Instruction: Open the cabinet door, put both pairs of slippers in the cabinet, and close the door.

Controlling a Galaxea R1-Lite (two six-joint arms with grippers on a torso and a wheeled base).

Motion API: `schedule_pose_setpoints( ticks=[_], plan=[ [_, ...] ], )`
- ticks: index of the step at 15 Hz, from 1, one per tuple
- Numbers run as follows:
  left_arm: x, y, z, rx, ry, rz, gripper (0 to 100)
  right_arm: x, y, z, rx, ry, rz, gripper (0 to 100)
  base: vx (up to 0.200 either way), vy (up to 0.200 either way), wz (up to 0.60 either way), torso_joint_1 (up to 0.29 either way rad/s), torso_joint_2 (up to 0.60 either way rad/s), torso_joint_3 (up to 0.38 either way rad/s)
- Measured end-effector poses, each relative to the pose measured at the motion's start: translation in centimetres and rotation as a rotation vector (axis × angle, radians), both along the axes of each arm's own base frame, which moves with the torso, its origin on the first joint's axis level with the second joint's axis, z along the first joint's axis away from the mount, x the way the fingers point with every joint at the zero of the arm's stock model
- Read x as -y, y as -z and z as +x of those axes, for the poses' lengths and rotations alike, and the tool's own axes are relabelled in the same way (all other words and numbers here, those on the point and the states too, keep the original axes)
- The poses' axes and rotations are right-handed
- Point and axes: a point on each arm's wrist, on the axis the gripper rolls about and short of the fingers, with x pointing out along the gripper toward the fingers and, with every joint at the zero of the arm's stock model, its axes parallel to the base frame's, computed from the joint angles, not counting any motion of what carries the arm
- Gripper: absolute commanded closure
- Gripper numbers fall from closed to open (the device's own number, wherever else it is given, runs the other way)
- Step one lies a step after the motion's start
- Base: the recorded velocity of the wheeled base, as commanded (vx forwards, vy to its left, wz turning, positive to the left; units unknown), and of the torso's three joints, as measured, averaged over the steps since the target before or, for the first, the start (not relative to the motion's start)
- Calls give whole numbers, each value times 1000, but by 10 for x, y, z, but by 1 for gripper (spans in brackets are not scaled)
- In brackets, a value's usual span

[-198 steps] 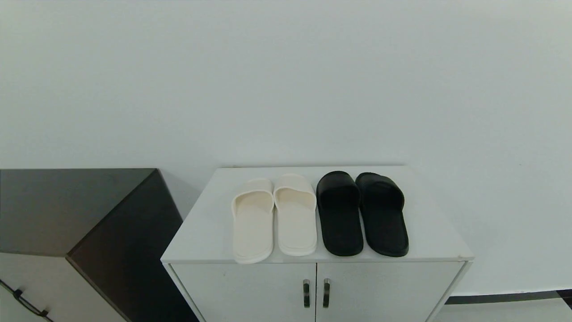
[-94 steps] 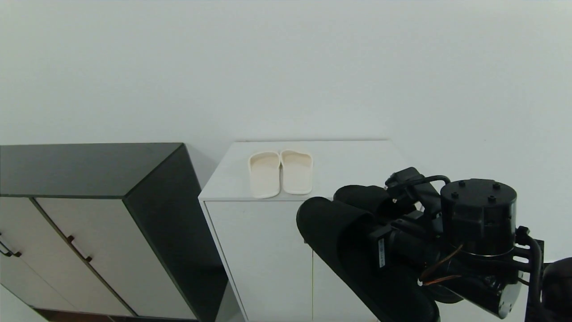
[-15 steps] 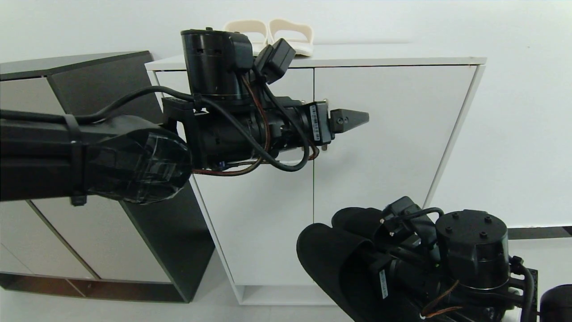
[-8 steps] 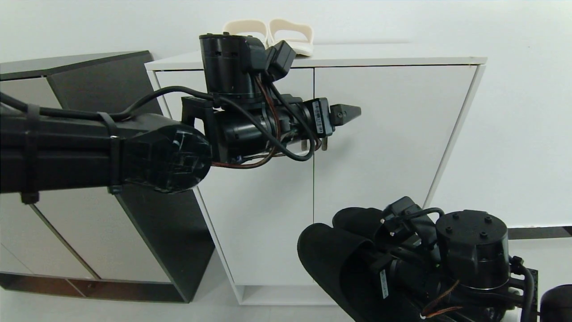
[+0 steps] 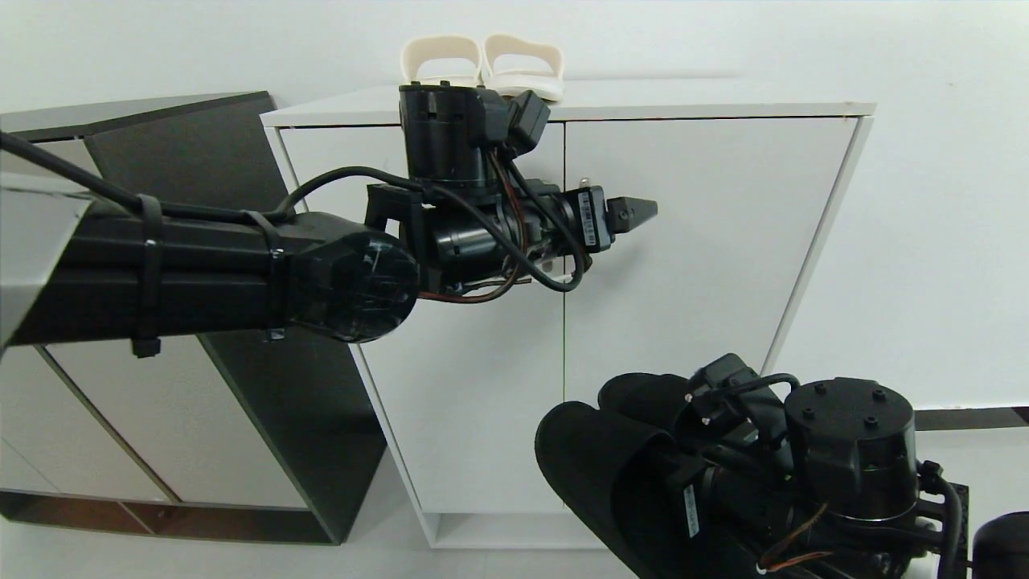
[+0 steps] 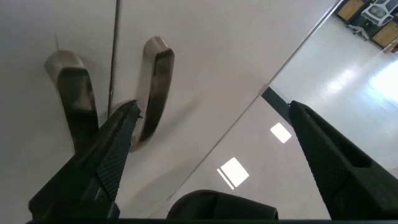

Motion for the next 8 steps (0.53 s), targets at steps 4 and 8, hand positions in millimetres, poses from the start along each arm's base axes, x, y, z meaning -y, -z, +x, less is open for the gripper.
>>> schedule_pose_setpoints(
  ticks=[4, 8],
  plan=[
    [0, 0, 3, 1, 3, -3, 100, 0, 0, 0, -1, 0, -1, 100, 0, 0, 0, 0, 0, 0],
    [0, 2, 3, -5, 2, -3, 100, 0, 1, -6, -12, -40, -2, 100, 0, 0, 0, 0, 0, 0]
  ],
)
